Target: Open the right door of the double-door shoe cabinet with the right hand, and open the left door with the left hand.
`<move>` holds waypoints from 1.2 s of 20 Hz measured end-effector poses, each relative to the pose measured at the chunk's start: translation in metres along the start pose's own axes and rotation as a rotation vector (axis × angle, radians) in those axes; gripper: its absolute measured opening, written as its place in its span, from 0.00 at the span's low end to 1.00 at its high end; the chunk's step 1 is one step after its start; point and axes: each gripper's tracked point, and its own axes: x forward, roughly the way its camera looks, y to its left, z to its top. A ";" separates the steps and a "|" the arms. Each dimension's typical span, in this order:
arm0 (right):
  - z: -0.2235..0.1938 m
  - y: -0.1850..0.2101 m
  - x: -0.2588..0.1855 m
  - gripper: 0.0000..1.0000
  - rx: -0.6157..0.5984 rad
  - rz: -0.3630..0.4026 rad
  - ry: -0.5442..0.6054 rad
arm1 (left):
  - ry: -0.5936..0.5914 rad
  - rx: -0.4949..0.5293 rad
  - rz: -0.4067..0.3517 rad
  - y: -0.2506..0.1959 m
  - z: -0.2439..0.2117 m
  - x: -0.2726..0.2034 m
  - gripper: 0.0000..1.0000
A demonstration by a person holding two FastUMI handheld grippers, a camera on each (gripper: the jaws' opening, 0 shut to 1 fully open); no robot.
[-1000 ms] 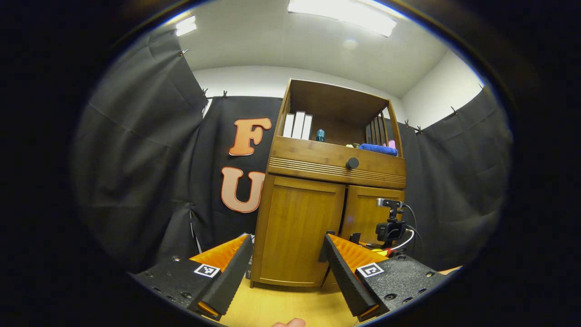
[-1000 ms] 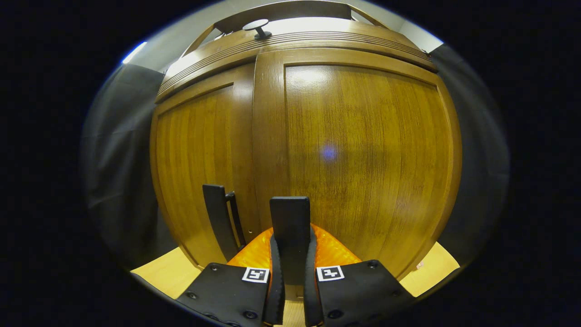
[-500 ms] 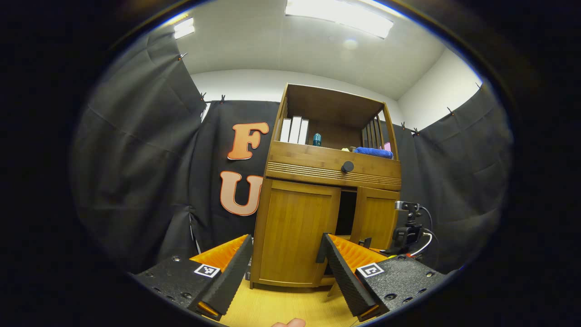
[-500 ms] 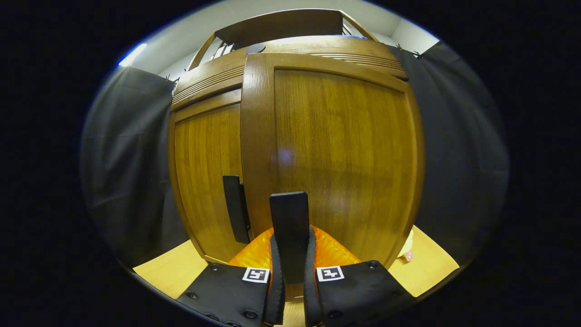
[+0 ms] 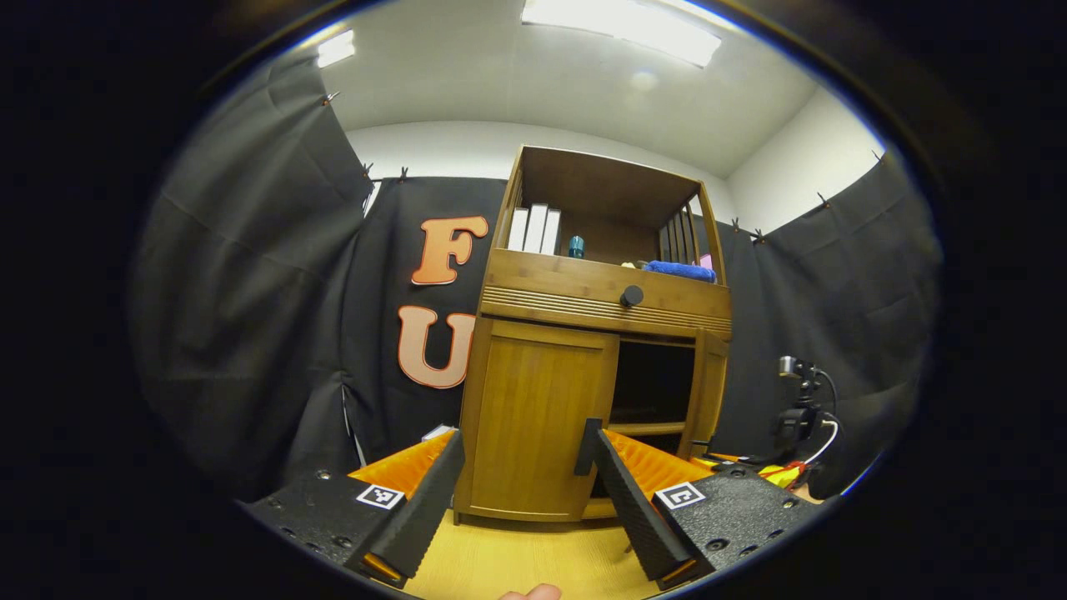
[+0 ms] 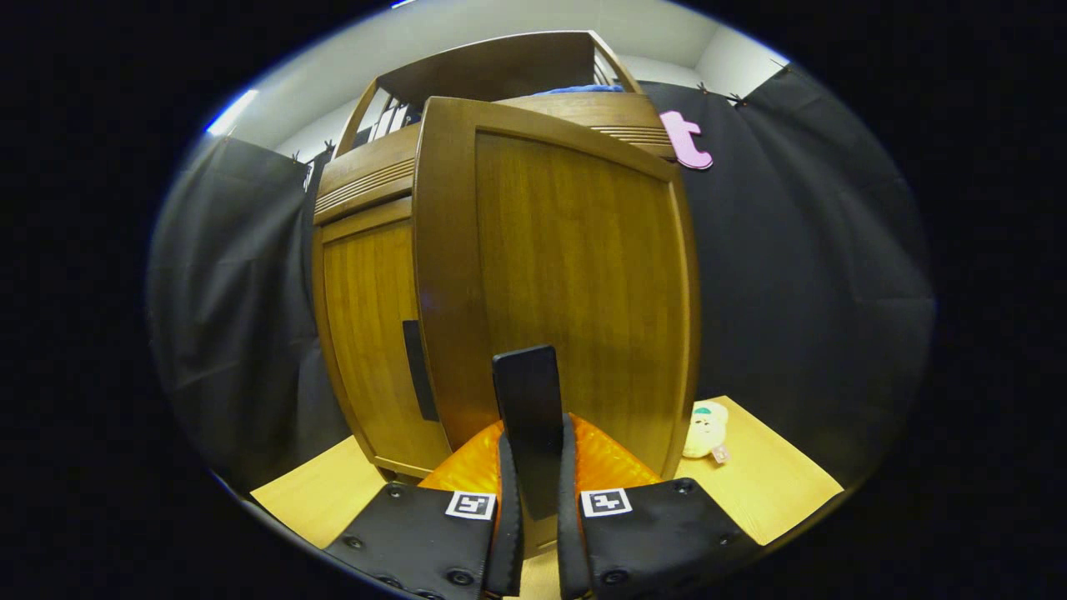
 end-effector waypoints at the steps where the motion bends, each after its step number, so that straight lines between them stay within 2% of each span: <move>1: 0.000 -0.005 -0.005 0.29 0.001 -0.011 -0.003 | 0.002 -0.004 -0.005 -0.001 -0.001 0.000 0.94; 2: 0.000 -0.011 -0.012 0.24 -0.001 -0.023 -0.006 | 0.004 -0.007 -0.010 -0.003 -0.002 0.001 0.94; 3: 0.000 -0.018 -0.018 0.24 -0.007 -0.035 -0.007 | 0.005 -0.008 -0.015 -0.004 -0.003 0.002 0.94; 4: 0.002 -0.024 -0.022 0.29 -0.010 -0.047 -0.007 | 0.006 -0.011 -0.021 -0.007 -0.003 0.003 0.94; 5: 0.002 -0.031 -0.028 0.24 -0.013 -0.060 -0.007 | 0.007 -0.014 -0.030 -0.010 -0.004 0.005 0.94; 10: 0.002 -0.070 -0.056 0.23 -0.025 -0.151 -0.018 | 0.010 -0.018 -0.057 -0.020 -0.007 0.005 0.94; 12: -0.002 -0.075 -0.064 0.22 -0.012 -0.146 -0.006 | 0.016 -0.023 -0.066 -0.023 -0.009 0.006 0.92; 13: -0.005 -0.075 -0.068 0.27 -0.005 -0.133 0.003 | 0.019 -0.025 -0.072 -0.025 -0.010 0.007 0.94; 14: -0.010 -0.075 -0.070 0.22 -0.004 -0.124 0.013 | 0.021 -0.027 -0.077 -0.026 -0.011 0.007 0.94; 15: -0.013 -0.075 -0.072 0.22 -0.011 -0.130 0.020 | 0.021 -0.029 -0.081 -0.028 -0.012 0.007 0.92; 17: -0.014 -0.080 -0.073 0.22 -0.039 -0.151 0.018 | 0.018 -0.030 -0.091 -0.031 -0.011 0.007 0.94; 18: -0.014 -0.085 -0.073 0.17 -0.052 -0.168 0.021 | 0.016 -0.030 -0.094 -0.032 -0.010 0.006 0.94; 19: -0.014 -0.090 -0.073 0.17 -0.054 -0.179 0.028 | 0.013 -0.030 -0.096 -0.032 -0.010 0.006 0.94; 20: -0.014 -0.093 -0.074 0.22 -0.044 -0.187 0.031 | 0.011 -0.029 -0.096 -0.031 -0.009 0.005 0.94; 21: -0.012 -0.096 -0.074 0.18 -0.032 -0.198 0.026 | 0.007 -0.028 -0.093 -0.029 -0.009 0.005 0.94; 22: -0.012 -0.103 -0.076 0.27 -0.024 -0.207 0.024 | 0.005 -0.025 -0.088 -0.026 -0.008 0.005 0.94; 23: -0.011 -0.109 -0.080 0.18 -0.021 -0.217 0.023 | 0.004 -0.024 -0.081 -0.023 -0.009 0.004 0.92; 24: -0.011 -0.118 -0.081 0.27 -0.021 -0.231 0.025 | 0.005 -0.023 -0.075 -0.020 -0.010 0.005 0.94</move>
